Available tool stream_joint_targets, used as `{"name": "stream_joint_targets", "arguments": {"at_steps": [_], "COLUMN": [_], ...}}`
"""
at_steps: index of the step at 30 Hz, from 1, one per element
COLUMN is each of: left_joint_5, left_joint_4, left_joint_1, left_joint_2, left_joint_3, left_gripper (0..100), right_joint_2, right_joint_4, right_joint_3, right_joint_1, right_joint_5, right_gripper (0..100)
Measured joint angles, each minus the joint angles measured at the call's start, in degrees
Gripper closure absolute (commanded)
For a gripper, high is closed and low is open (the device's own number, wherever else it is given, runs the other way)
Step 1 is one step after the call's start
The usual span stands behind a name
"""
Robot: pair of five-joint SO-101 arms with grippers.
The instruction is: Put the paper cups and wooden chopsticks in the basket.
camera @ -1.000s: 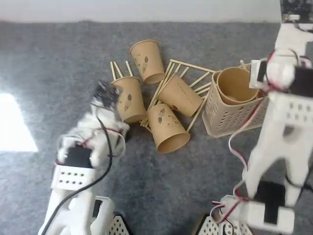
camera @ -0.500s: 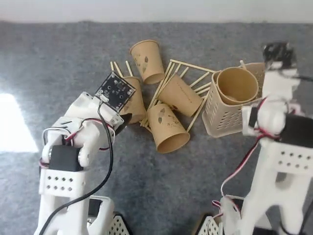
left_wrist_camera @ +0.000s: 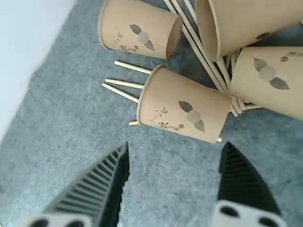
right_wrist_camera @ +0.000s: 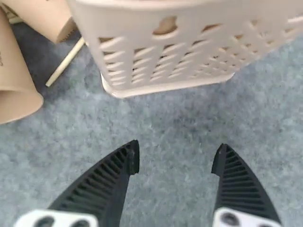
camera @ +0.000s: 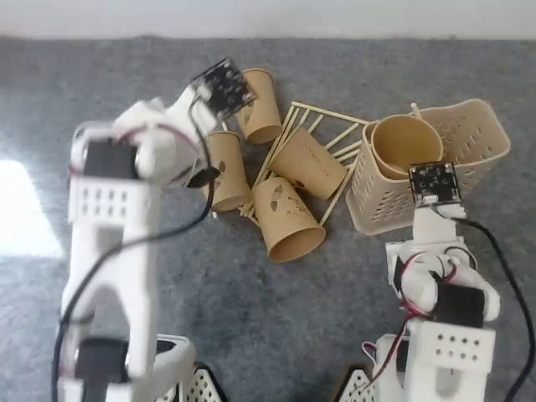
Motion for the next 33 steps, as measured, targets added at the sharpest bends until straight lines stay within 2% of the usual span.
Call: {"name": "stream_joint_targets", "arguments": {"at_steps": [8, 16, 23, 28, 33], "left_joint_5": [-4.0, -5.0, -8.8, -9.0, -10.8], "left_joint_4": [3.2, 3.4, 12.6, 13.5, 13.5], "left_joint_1": [-0.3, -3.8, -5.5, -5.5, -5.0], "left_joint_2": [18.6, 37.3, 52.8, 60.3, 63.4], "left_joint_3": [-17.6, -34.5, -52.4, -61.7, -65.7], "left_gripper": [71, 71, 71, 71, 71], "right_joint_2": [-1.1, -1.4, -1.5, -1.5, -1.5], "right_joint_4": [-6.2, -11.2, -12.1, -12.1, -12.1], "right_joint_3": [7.6, 12.3, 12.4, 12.4, 12.4], "right_joint_1": [-0.2, -0.3, -0.3, -0.3, -0.4], "right_joint_5": [0.6, 2.5, 2.5, 2.5, 2.5], "right_gripper": [74.1, 81.5, 81.5, 81.5, 81.5]}}
